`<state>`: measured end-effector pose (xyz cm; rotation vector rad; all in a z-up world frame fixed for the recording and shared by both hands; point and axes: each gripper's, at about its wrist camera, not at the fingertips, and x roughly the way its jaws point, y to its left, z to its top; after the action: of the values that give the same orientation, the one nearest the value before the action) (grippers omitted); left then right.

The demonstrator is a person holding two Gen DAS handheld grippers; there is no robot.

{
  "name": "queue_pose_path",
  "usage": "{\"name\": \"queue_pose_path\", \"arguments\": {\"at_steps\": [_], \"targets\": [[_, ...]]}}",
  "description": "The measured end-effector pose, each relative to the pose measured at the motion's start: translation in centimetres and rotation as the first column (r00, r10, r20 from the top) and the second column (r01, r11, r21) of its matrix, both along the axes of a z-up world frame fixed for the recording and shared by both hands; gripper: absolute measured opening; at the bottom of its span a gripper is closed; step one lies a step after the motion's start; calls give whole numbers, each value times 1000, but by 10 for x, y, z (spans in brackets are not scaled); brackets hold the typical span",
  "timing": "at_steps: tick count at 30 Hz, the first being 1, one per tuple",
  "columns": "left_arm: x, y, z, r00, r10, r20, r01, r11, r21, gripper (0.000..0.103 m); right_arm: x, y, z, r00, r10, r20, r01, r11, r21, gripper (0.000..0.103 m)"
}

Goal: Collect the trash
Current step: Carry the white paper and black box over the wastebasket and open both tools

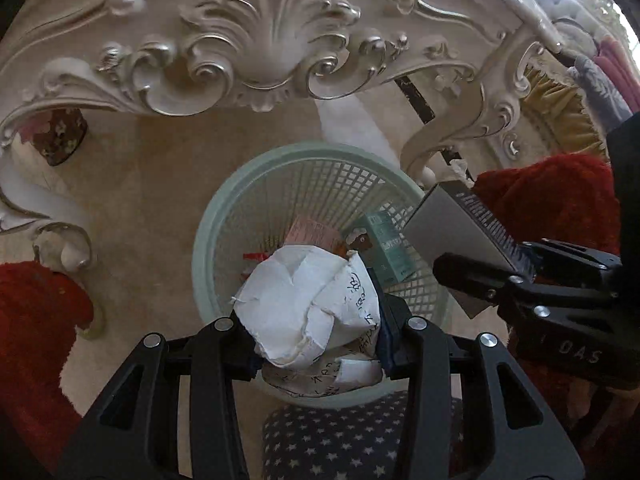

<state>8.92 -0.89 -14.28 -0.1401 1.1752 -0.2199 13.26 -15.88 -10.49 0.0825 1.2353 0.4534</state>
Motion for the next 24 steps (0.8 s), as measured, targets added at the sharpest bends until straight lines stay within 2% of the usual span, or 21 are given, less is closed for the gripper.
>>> {"name": "queue_pose_path", "arguments": {"at_steps": [3, 6, 9, 18, 21, 22, 24], "targets": [[6, -9, -4, 1000, -14, 8, 14, 1000, 24, 42, 11, 3, -9, 1000, -19, -15, 19, 1000, 5, 39], [12, -15, -13, 1000, -22, 0, 22, 997, 69, 42, 2, -2, -18, 999, -27, -23, 26, 1000, -8, 39], [20, -14, -24, 999, -14, -37, 16, 998, 57, 43, 4, -2, -27, 999, -28, -28, 27, 1000, -12, 39], [20, -22, -40, 996, -56, -64, 62, 994, 92, 44, 14, 16, -36, 999, 21, 49, -16, 994, -104, 39], [21, -21, -44, 995, -53, -81, 61, 994, 96, 54, 16, 19, -38, 998, 28, 64, -21, 994, -111, 40], [22, -21, -45, 995, -47, -85, 57, 992, 114, 63, 17, 19, -39, 998, 30, 61, -23, 993, -113, 42], [22, -23, -45, 995, -40, -87, 53, 988, 147, 80, 16, 20, -40, 998, 24, 61, -16, 993, -117, 72]]}}
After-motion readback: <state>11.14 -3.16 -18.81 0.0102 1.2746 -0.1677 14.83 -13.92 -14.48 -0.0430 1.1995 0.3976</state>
